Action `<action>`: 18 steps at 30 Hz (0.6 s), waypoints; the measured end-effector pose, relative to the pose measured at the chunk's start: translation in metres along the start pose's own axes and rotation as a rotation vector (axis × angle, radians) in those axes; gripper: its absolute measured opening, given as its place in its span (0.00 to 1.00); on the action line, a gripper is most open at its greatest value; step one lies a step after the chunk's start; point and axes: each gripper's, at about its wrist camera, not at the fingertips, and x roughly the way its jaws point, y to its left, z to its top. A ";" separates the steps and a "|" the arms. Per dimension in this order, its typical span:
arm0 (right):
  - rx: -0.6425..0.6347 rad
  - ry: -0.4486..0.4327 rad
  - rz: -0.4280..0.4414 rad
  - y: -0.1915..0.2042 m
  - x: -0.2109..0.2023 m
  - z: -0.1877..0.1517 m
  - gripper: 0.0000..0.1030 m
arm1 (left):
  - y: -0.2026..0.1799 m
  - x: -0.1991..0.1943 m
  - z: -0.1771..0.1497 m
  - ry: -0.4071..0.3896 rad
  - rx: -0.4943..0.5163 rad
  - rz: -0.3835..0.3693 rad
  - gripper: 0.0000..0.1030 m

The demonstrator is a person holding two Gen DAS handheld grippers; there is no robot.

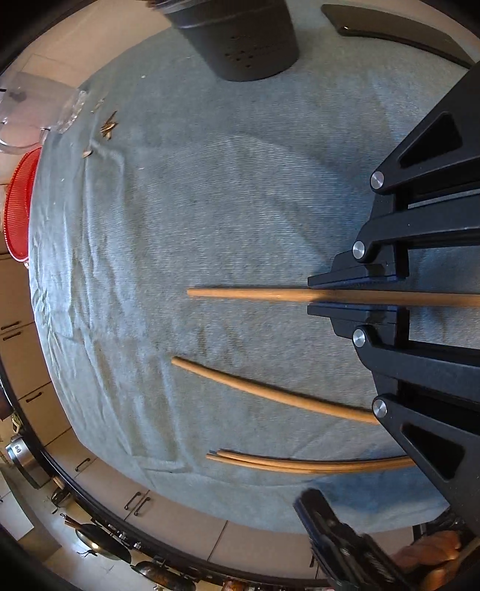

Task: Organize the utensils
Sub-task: 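Close the left tool on its chopstick while the right tool closes on its chopstick, then lift the left tool's chopstick upright while the right tool lifts its chopstick upright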

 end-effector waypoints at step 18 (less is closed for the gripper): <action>-0.044 0.029 -0.023 0.005 0.007 0.009 0.08 | -0.015 0.029 0.020 0.059 0.047 0.107 0.09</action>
